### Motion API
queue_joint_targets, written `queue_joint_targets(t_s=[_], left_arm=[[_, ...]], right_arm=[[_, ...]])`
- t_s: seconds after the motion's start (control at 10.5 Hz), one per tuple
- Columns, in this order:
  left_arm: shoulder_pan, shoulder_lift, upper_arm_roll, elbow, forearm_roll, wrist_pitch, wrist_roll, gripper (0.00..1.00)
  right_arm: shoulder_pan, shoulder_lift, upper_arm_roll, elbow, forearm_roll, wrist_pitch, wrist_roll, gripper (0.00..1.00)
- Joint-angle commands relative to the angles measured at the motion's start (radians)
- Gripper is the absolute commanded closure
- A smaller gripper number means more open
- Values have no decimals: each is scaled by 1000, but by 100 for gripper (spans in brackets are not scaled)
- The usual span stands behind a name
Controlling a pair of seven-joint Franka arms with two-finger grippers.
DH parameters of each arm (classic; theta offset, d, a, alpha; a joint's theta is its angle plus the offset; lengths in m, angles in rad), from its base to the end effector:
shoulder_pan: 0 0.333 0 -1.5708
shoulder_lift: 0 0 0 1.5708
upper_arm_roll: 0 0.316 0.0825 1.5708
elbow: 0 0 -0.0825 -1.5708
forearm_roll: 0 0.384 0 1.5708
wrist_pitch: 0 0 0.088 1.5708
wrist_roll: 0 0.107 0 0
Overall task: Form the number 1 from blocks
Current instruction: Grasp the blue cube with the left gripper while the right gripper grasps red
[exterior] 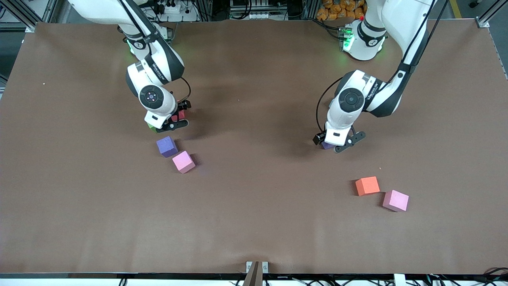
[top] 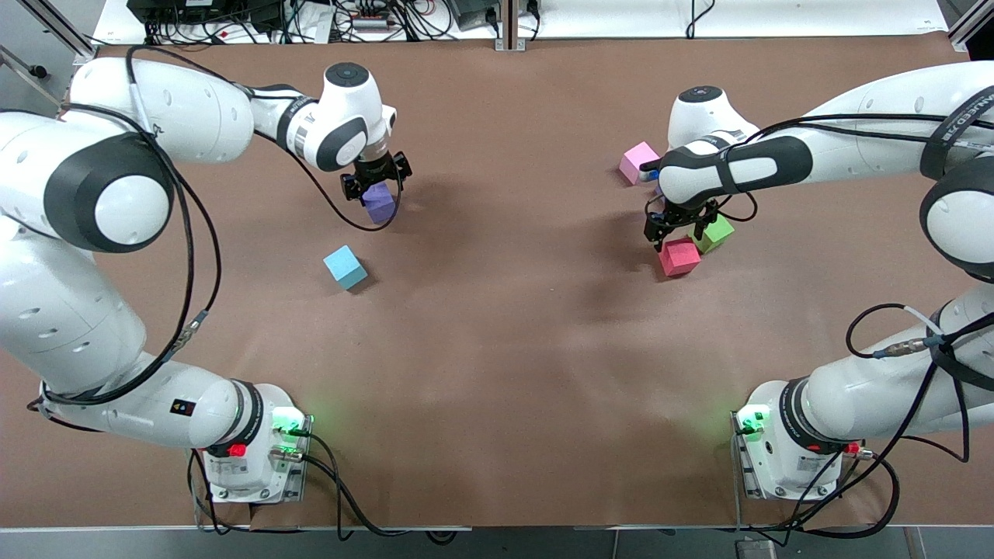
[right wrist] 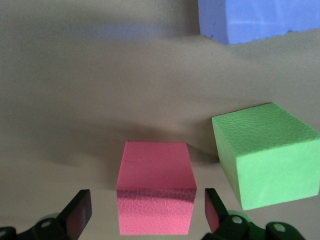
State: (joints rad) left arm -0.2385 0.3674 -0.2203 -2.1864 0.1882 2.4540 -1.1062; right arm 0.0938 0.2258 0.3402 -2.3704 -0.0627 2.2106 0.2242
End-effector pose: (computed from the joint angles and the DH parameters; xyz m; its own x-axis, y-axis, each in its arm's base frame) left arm 0.4925 -0.2450 0.2141 0.8736 0.4864 -0.0146 0.4833 -0.8708 -0.0906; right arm 0.4194 0.1981 0.2108 0.9023 0.2350 -0.3615 0.2668 -0.9629 0.0399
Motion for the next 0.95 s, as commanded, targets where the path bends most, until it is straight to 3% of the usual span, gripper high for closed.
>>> queue_joint_targets(t_s=[0.0, 0.19, 0.29, 0.38, 0.48, 0.57, 0.86], left_arm=[[7, 33, -4, 20, 45, 11, -29, 0], [7, 51, -4, 27, 57, 11, -14, 2], [11, 50, -4, 27, 60, 10, -3, 86], [7, 50, -4, 27, 66, 8, 15, 100], [8, 47, -5, 30, 68, 8, 17, 100], [4, 38, -7, 37, 68, 8, 17, 100], [-47, 9, -75, 62, 66, -1, -10, 100]], right_arm=[[-9, 15, -1, -9, -23, 26, 11, 0], [-17, 27, -1, -29, -23, 67, 11, 0], [-17, 32, -1, -29, -23, 69, 12, 9], [-17, 33, -1, -29, -23, 70, 12, 38], [-16, 35, -1, -27, -23, 67, 12, 76], [-14, 29, 0, -23, -22, 58, 18, 100], [49, 23, 8, 34, -8, -20, 161, 100]])
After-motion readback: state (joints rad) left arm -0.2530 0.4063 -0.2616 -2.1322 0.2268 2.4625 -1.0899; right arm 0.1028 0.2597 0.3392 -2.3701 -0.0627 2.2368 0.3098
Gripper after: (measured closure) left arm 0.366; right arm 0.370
